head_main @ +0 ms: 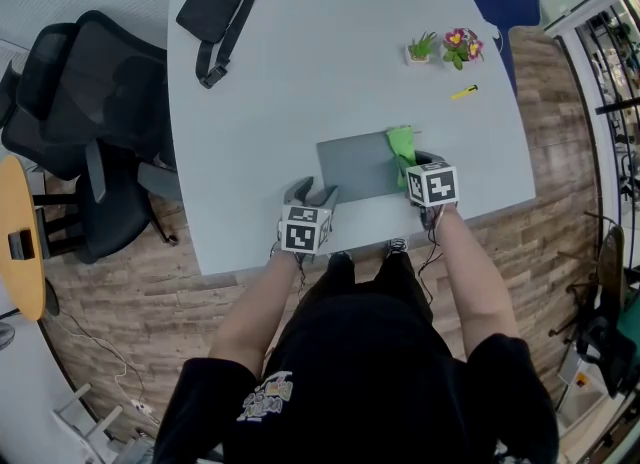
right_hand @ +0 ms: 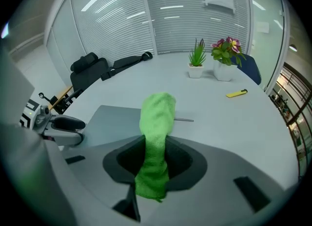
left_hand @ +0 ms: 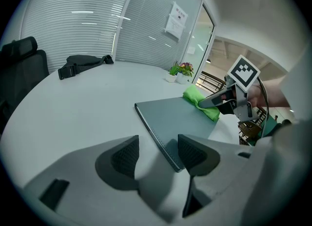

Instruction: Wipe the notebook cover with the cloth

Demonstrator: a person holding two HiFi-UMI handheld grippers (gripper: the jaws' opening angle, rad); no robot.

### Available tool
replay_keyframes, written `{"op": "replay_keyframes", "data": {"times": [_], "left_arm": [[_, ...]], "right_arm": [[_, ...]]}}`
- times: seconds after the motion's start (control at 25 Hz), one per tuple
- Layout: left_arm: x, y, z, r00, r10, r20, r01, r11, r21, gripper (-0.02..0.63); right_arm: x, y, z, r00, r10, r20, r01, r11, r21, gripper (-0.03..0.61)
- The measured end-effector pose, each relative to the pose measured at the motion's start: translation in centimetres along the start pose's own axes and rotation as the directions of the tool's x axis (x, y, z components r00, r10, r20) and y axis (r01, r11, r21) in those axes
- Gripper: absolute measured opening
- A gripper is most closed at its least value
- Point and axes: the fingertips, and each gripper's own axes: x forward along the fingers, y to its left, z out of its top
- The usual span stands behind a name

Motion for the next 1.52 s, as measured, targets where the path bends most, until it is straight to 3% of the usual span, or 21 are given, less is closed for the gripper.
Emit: {"op": "replay_keyframes", "data": {"times": [0.32,0.56,0.92,1.2,1.52], "left_arm": [[0.0,-0.1,0.1,1.000,-0.001,-0.002,0.001,1.000,0.000,0.252],[0.1,-0.1,0.0,1.000,-0.001,0.000,0.001,1.000,0.000,0.252],[0.1,-0.1,0.0,1.000,0.000,-0.001,0.000,1.000,-0.003,0.252],[0.2,-0.3,0.1,1.000,-0.001,0.003,0.001,1.000,0.002,0.252],[0.1,-0.4,0.2,1.000,-0.003,-0.002,0.003,1.000,0.002,0.252]], "right_arm": [[-0.4,-2.1,-0.4,0.999,-0.038,-0.011,0.039,0.998,0.055,0.112],[-1.0,-1.5,0.6,0.999,-0.049,0.022,0.049,0.999,0.022,0.110],[0.1,6.1,5.9,0.990,0.103,0.098,-0.093,0.991,-0.098,0.111],[2.9,13.1,7.1,0.976,0.214,0.034,-0.203,0.959,-0.200,0.112],[5.5,17.6,6.4,0.969,0.238,-0.062,-0.245,0.910,-0.335,0.112]]}}
